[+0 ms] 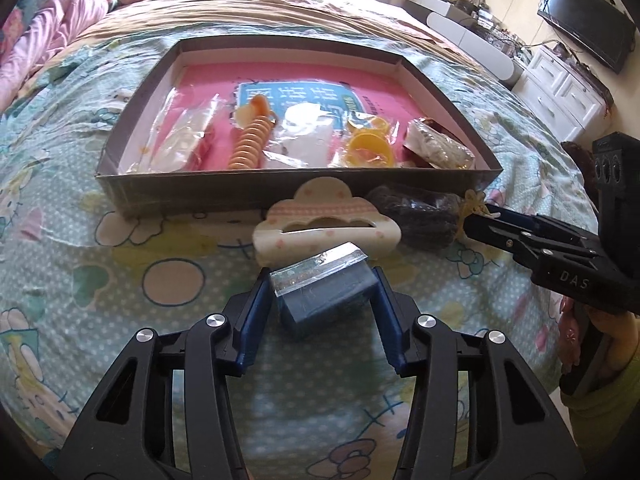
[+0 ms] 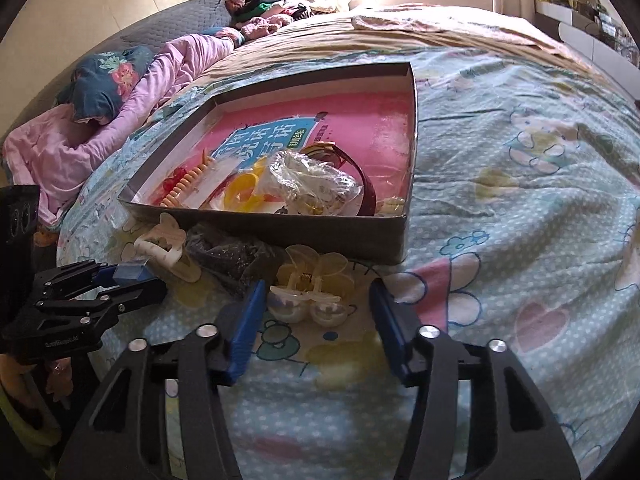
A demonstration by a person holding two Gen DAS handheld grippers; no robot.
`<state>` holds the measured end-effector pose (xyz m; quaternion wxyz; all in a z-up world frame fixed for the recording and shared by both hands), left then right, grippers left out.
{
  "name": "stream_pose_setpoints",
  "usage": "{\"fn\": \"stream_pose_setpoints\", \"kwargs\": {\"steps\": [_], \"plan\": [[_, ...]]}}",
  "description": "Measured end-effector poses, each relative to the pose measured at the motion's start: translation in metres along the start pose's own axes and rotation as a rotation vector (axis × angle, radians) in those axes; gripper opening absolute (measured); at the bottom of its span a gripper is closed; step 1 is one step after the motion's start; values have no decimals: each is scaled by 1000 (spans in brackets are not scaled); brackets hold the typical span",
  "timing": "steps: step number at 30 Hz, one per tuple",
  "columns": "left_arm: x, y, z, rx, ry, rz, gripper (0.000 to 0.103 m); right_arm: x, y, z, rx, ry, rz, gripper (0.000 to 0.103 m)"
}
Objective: Organize jewelry
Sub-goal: 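Grasp the small blue box with the left tool while the right tool grasps the pearl flower clip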
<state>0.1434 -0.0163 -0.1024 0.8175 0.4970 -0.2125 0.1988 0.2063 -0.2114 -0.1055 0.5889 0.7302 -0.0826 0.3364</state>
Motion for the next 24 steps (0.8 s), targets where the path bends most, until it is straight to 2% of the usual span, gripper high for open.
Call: {"fn": "stream_pose_setpoints", "kwargs": {"steps": [8, 16, 24], "plan": [[2, 12, -4, -10, -5, 27, 40, 0, 9, 6, -30, -1, 37, 45], [2, 23, 11, -22, -59, 40, 40, -9, 26, 24, -41, -17, 52, 44], [2, 31, 19, -34, -76, 53, 40, -14, 42, 24, -32, -18, 73, 44]]}}
Point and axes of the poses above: each gripper's, at about its wrist camera, not at the fingertips, and y roughly against the way its jaws point, z to its right, x to its top, the point moved 4 cm from there along -y, roughly the way its jaws point, and after that the axes turned 15 degrees about -x, right-handed, at the moved point
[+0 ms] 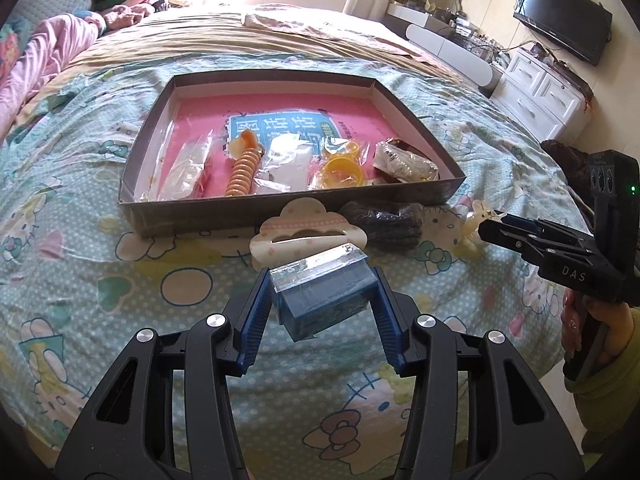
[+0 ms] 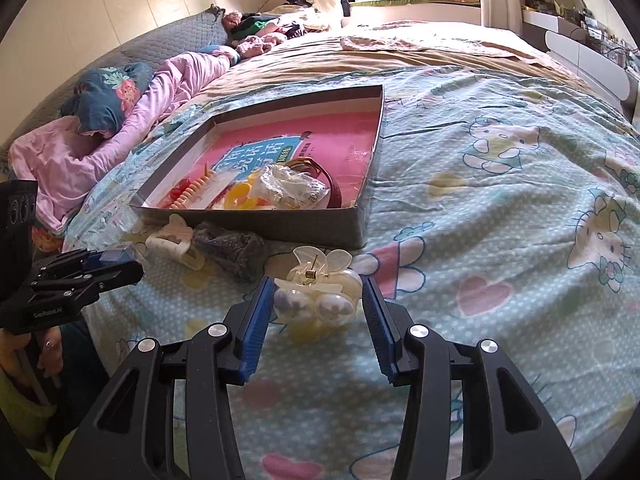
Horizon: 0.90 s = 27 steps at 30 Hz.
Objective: Organize jewelry
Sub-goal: 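Grasp the small blue box with the left tool while the right tool grasps the pearl flower clip, then carry the blue box with the left tool into the tray while the right tool carries the pearl clip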
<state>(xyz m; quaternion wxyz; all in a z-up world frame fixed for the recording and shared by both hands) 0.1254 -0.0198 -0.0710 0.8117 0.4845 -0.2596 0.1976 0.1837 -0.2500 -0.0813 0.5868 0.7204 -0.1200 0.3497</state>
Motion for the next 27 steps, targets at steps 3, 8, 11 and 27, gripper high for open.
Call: {"fn": "stream_pose_setpoints", "kwargs": {"steps": [3, 8, 11, 27], "plan": [[2, 4, 0, -3, 1, 9, 40, 1, 5, -3, 9, 5, 9, 44], [4, 9, -3, 2, 10, 17, 40, 5, 12, -10, 28, 15, 24, 44], [6, 14, -5, 7, 15, 33, 40, 7, 16, -15, 36, 22, 32, 42], [11, 26, -14, 1, 38, 65, 40, 9, 13, -23, 7, 51, 16, 55]]}}
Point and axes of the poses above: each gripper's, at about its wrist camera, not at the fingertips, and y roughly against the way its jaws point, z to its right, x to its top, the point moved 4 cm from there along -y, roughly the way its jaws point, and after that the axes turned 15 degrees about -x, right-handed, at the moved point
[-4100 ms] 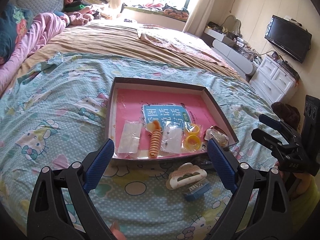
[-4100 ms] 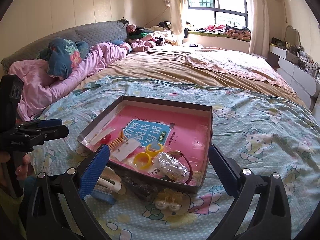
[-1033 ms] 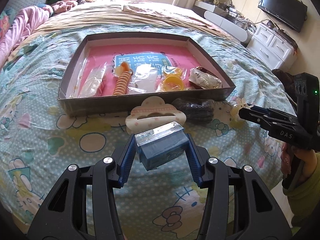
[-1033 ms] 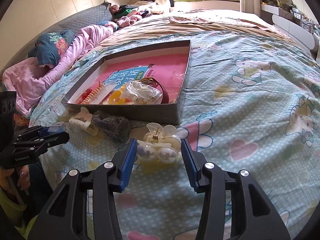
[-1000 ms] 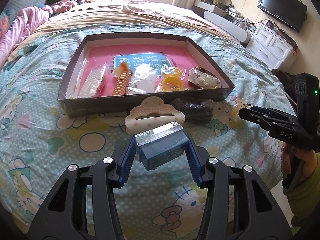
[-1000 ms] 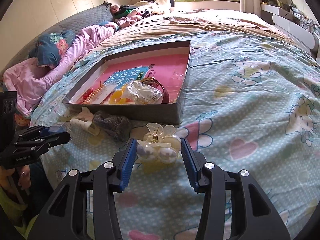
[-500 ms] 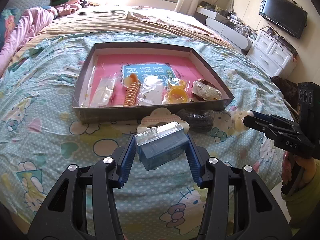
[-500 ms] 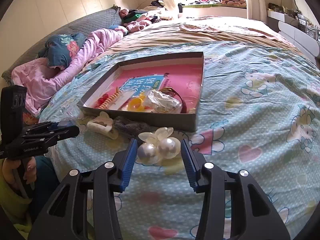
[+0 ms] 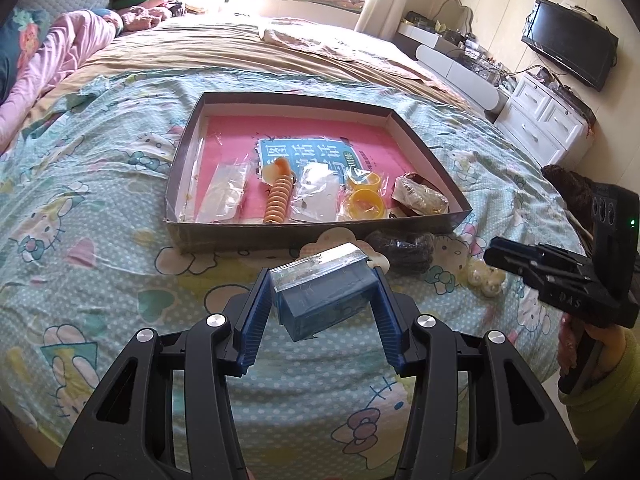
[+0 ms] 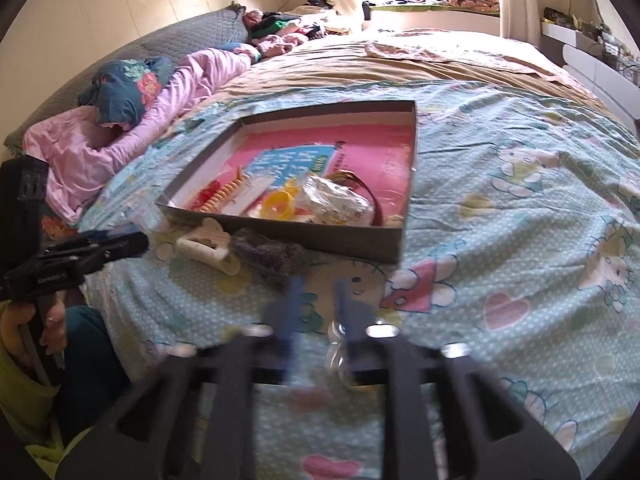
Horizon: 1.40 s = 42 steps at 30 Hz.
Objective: Organize jewelry
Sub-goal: 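Carry the blue box with the left tool into the tray while the right tool carries the pearl clip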
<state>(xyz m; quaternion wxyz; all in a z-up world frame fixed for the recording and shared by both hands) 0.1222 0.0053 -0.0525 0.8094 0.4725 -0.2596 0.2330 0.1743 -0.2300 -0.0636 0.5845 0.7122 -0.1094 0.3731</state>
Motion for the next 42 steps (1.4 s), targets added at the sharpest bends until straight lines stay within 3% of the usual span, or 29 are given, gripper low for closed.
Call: {"fn": "stream_pose_setpoints", "kwargs": {"steps": [1, 7, 9, 11, 17, 31, 42], "plan": [[0, 0, 0, 1, -1, -1, 40, -2, 0, 3, -39, 2, 14, 64], [-1, -1, 1, -2, 0, -9, 40, -18, -19, 10, -79, 23, -47, 64], [-1, -3, 3, -2, 0, -11, 40, -23, -27, 10, -72, 26, -68, 61], [0, -4, 4, -3, -3, -14, 40, -28, -32, 8, -85, 48, -70, 37], [4, -8, 9, -10, -12, -14, 40, -25, -23, 10, -64, 51, -32, 37], [31, -8, 4, -23, 8, 31, 40, 31, 0, -13, 25, 48, 99, 37], [54, -18, 1, -14, -4, 48, 40, 70, -4, -16, 22, 41, 158, 37]]}}
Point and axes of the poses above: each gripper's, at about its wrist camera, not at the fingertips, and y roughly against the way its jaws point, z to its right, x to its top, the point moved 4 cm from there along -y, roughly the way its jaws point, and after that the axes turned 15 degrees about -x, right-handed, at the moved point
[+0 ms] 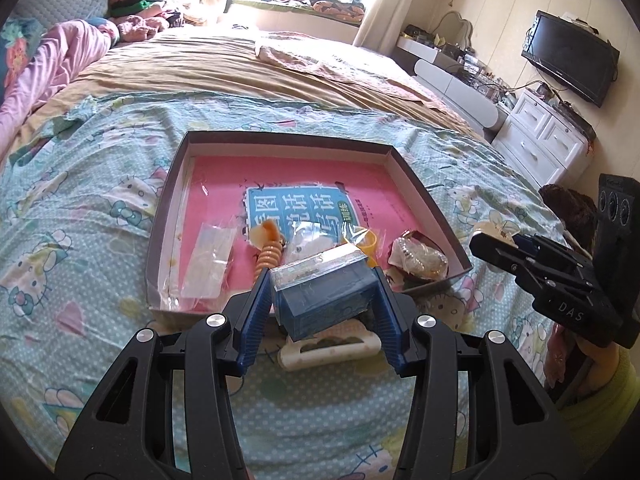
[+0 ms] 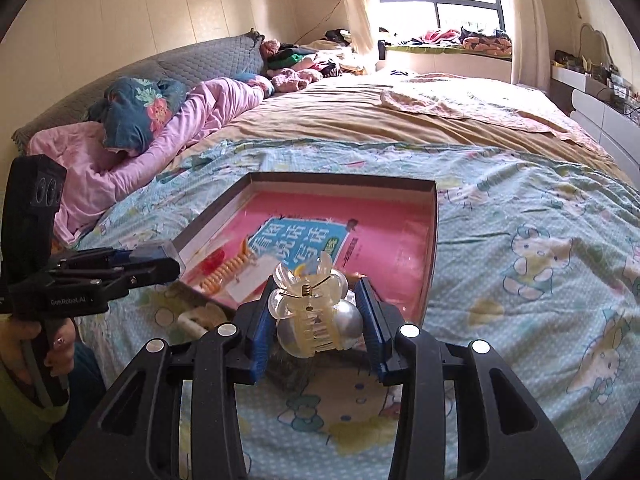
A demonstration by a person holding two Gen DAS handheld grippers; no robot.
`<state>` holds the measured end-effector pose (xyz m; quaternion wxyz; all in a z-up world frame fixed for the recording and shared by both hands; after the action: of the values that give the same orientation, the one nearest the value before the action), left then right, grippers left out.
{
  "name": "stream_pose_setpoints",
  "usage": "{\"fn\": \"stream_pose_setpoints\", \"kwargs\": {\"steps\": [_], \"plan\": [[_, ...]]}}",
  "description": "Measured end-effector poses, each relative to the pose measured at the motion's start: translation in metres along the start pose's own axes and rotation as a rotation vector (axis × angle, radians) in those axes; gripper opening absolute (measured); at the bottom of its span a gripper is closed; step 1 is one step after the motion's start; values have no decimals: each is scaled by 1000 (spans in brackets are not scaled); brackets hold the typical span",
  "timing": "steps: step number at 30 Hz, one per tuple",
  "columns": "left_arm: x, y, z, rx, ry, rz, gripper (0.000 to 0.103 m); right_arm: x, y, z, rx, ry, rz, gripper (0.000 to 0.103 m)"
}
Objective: Organize jewelry
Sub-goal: 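Carry the blue box with the left tool into the tray while the right tool carries the pearl clip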
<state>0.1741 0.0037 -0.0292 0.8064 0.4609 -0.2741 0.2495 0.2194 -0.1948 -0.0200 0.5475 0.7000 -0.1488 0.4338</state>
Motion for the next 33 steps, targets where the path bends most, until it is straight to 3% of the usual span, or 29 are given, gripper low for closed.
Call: {"fn": "stream_pose_setpoints", "kwargs": {"steps": [16, 33], "plan": [[18, -42, -9, 2, -11, -53, 40, 25, -23, 13, -54, -5, 12, 37], [8, -66, -20, -10, 8, -98, 41, 27, -74, 19, -109, -20, -46, 37]]}}
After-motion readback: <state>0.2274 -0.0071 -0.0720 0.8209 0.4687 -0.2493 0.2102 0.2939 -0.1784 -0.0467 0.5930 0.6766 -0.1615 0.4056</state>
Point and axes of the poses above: each gripper's, at about its wrist camera, not at the fingertips, and y roughly against the way its jaws point, z to its right, x to its top, the point moved 4 cm from there along -y, roughly the way its jaws point, and after that the axes turned 15 degrees about -x, right-handed, at the moved point
